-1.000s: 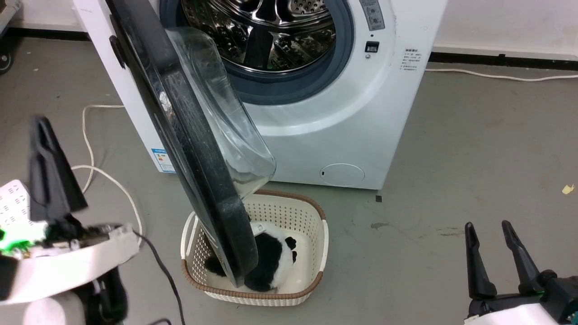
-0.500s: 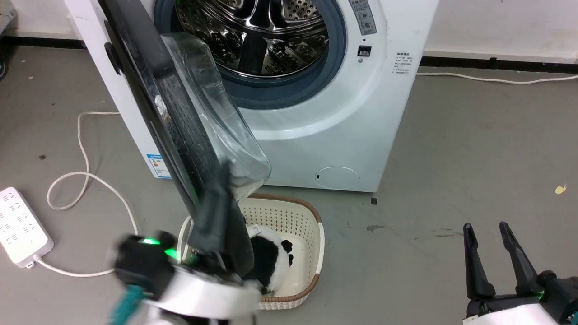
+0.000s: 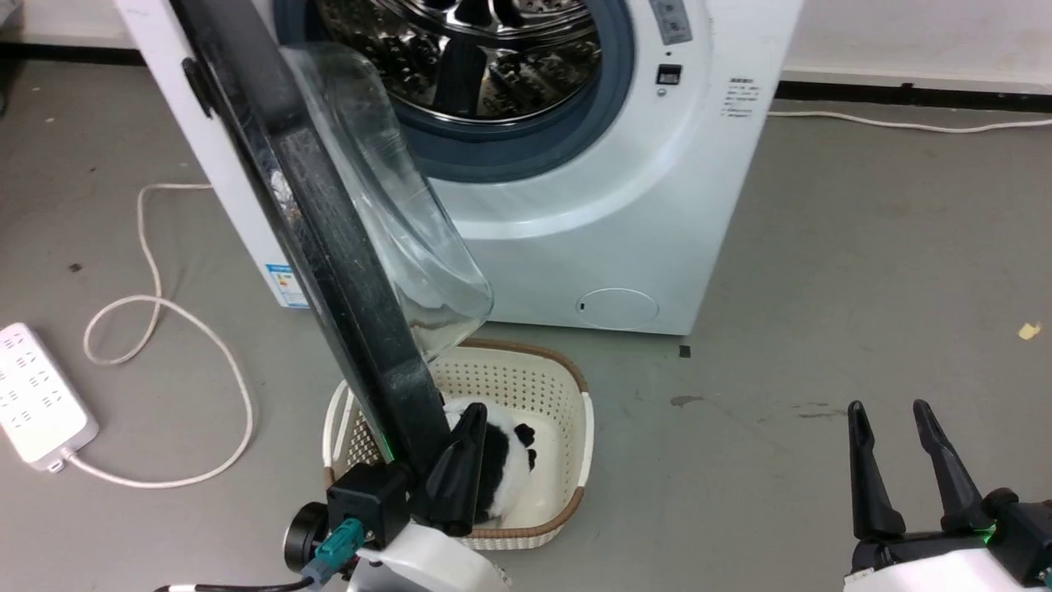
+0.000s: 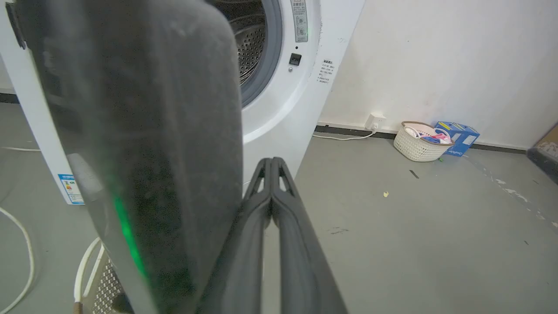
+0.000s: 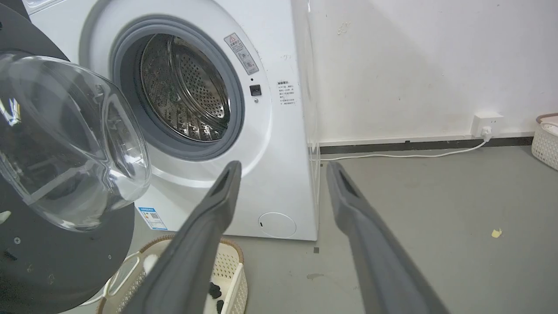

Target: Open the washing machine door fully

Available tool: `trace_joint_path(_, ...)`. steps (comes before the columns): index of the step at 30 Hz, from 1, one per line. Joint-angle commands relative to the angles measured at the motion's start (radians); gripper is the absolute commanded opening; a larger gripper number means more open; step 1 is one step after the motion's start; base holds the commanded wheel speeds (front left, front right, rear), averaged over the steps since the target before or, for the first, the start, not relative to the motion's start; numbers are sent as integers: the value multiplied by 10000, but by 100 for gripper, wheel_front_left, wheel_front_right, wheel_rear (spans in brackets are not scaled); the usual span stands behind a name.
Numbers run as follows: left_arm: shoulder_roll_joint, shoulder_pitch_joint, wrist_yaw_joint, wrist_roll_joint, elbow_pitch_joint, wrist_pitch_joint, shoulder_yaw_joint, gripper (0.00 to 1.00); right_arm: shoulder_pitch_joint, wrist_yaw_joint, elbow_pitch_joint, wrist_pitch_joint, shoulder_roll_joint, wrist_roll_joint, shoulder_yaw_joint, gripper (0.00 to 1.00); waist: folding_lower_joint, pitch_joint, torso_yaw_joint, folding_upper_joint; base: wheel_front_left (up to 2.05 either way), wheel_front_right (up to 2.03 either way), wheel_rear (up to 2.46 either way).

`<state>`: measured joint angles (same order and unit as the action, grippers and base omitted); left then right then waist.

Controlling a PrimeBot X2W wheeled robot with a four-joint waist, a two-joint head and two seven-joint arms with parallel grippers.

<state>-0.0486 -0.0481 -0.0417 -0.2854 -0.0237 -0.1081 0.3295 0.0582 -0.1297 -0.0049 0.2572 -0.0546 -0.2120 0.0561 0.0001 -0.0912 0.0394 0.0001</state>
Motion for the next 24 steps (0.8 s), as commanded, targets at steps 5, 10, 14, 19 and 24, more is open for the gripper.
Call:
trace_joint_path(5, -135, -224, -174, -136, -626, -427, -391, 0, -13, -10, 85, 45, 43, -93, 10, 100, -1, 0, 672, -1, 0, 0, 0)
trace_joint_path(10, -148, -107, -325, -370, -922, -680, -647, 0, 27, -10, 141, 45, 43, -126, -72, 100, -1, 81, 1649, -1, 0, 0, 0)
trace_joint_path(14, -280, -154, -503, -565, -912, -839, -1090, 0, 9, -10, 140, 45, 43, -46, -207, 100, -1, -53, 2300, -1, 0, 0, 0)
trace_joint_path(19, -641, -445, -690, -888, -892, -969, -1881, 0, -118, -10, 145, 45, 43, 202, -354, 100, -1, -475, 2855, -1, 0, 0, 0)
trace_joint_path(24, -1184, -870, -859, -1232, -873, -896, -2742, 0, -281, -10, 109, 45, 43, 494, -433, 100, -1, -1043, 3084, -1, 0, 0, 0)
